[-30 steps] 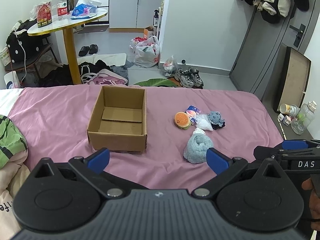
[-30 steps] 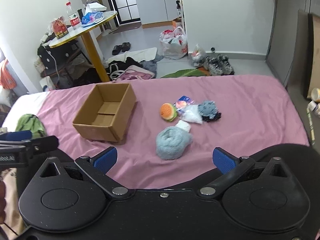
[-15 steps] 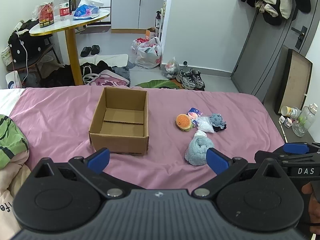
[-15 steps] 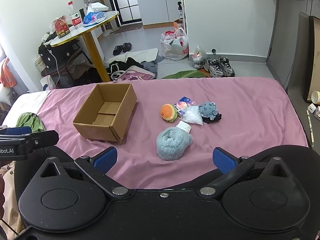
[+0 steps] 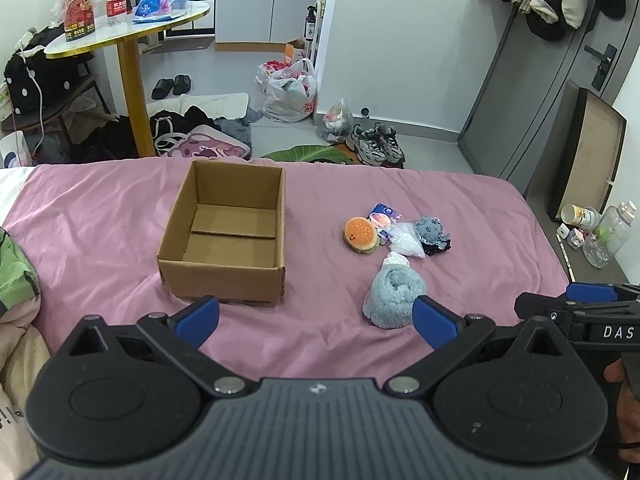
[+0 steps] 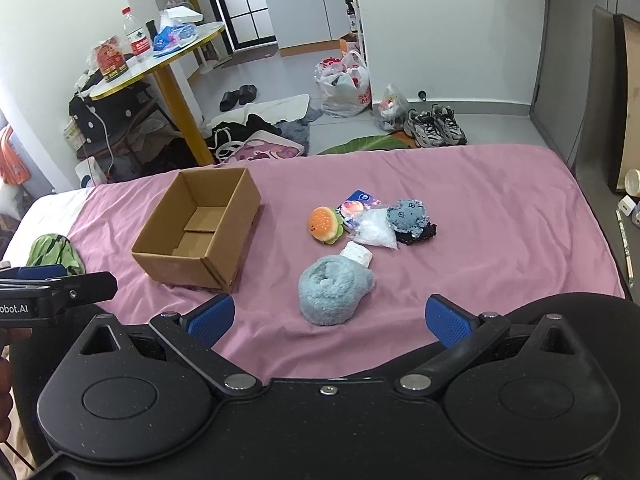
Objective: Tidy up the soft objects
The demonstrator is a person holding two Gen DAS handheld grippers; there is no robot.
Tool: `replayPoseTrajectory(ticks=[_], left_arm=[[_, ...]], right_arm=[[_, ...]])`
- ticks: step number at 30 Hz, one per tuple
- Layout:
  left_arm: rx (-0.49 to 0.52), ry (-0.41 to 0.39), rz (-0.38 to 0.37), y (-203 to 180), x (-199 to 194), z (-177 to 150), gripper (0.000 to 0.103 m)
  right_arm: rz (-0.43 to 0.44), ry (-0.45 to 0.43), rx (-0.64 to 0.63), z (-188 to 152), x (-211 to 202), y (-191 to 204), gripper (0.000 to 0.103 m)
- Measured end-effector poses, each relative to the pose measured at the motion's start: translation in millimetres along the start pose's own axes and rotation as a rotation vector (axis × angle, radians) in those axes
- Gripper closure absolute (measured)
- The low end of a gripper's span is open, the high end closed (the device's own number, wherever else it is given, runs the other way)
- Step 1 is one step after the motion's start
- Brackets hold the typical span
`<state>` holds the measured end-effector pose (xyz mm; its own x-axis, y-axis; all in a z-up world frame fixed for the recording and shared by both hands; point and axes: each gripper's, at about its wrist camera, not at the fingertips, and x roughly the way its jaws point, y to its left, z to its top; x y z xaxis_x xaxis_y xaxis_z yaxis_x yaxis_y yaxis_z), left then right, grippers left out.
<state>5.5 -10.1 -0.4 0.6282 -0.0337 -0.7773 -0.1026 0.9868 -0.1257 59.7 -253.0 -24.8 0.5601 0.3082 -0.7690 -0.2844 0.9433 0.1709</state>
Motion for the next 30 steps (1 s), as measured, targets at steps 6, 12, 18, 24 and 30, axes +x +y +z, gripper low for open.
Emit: replayPoseTrajectory(ticks=[6,12,18,24,30], left_arm=[[-0.003,0.010,-0.016,-5.1,18.2,5.9,0.001],[-0.002,0.033,-0.023,-10.9,40.2,10.5,0.002],[-0.004,0.038,-0.037,-16.4,59.7,14.3,0.003],[-0.002,0.059,-0.056,-22.3,81.9,19.4,0.004],[0.013,0.102,-0.087,-30.2,108.7,21.7,0.014]], right_arm=[[-0.002,-0.004,0.042,3.9,12.2,-13.4,0.000],[-0.008,0.024,0.053,5.0,30.1,-21.6,0.000],[0.002,0.055,0.086,5.3,46.0,-32.9,0.000],[0.021,0.066,0.139,5.6,59.8,-47.1,0.000],[0.035,0.065,0.183,7.4,73.6,-58.8,0.000]])
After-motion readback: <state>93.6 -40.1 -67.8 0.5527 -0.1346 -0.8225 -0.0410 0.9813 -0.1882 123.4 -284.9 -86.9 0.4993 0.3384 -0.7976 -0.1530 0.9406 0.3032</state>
